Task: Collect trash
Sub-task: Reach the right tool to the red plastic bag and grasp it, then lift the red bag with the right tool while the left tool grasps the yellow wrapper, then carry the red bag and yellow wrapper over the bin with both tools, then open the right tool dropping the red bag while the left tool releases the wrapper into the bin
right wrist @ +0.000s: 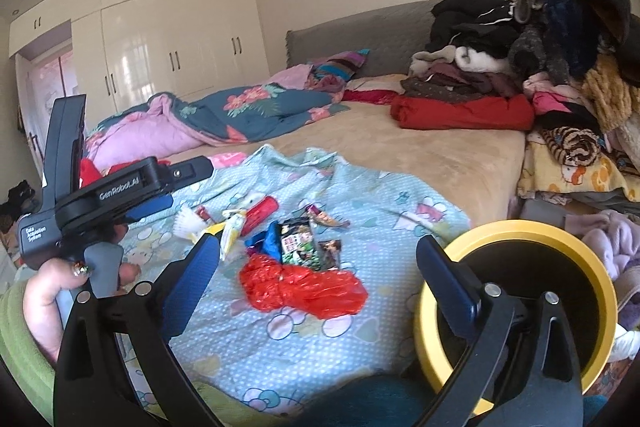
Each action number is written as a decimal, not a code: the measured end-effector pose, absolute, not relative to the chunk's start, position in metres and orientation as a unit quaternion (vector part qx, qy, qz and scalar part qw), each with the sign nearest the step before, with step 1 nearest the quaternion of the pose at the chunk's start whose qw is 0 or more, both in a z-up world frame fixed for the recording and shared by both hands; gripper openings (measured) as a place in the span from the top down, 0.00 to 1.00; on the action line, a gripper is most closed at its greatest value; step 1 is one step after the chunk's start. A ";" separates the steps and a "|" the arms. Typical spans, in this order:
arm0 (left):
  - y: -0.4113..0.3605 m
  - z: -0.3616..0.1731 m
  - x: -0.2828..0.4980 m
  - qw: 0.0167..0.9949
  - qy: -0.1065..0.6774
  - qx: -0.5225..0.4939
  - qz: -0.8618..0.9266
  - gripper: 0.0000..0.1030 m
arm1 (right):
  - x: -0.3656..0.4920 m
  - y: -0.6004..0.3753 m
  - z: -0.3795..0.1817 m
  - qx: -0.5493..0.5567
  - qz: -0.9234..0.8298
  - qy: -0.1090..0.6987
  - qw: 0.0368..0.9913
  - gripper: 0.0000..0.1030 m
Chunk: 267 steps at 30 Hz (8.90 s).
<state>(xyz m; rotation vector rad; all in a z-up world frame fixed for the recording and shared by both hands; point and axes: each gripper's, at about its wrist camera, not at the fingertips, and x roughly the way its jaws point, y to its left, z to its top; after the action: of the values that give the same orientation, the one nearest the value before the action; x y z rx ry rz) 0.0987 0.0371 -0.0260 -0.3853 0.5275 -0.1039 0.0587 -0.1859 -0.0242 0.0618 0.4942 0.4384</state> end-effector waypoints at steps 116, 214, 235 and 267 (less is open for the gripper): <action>0.043 -0.033 0.083 0.915 0.316 -0.232 -0.093 0.90 | 0.099 -0.172 -0.060 0.051 0.288 0.348 0.891 0.72; -0.149 -0.053 0.095 0.891 0.371 -0.097 -0.243 0.90 | 0.125 -0.394 -0.062 0.198 0.072 0.318 0.924 0.71; -0.182 -0.088 0.128 0.875 0.410 -0.074 -0.246 0.90 | 0.134 -0.421 -0.098 0.225 0.029 0.362 0.904 0.67; -0.145 -0.061 0.120 0.914 0.352 -0.081 -0.186 0.10 | 0.127 -0.405 -0.081 0.202 0.011 0.329 0.922 0.22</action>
<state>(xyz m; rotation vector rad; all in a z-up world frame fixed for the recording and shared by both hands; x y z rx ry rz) 0.1201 -0.1452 -0.0613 -0.1661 0.7244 -0.3831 0.1270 -0.4046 -0.0815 0.4152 0.6751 0.0221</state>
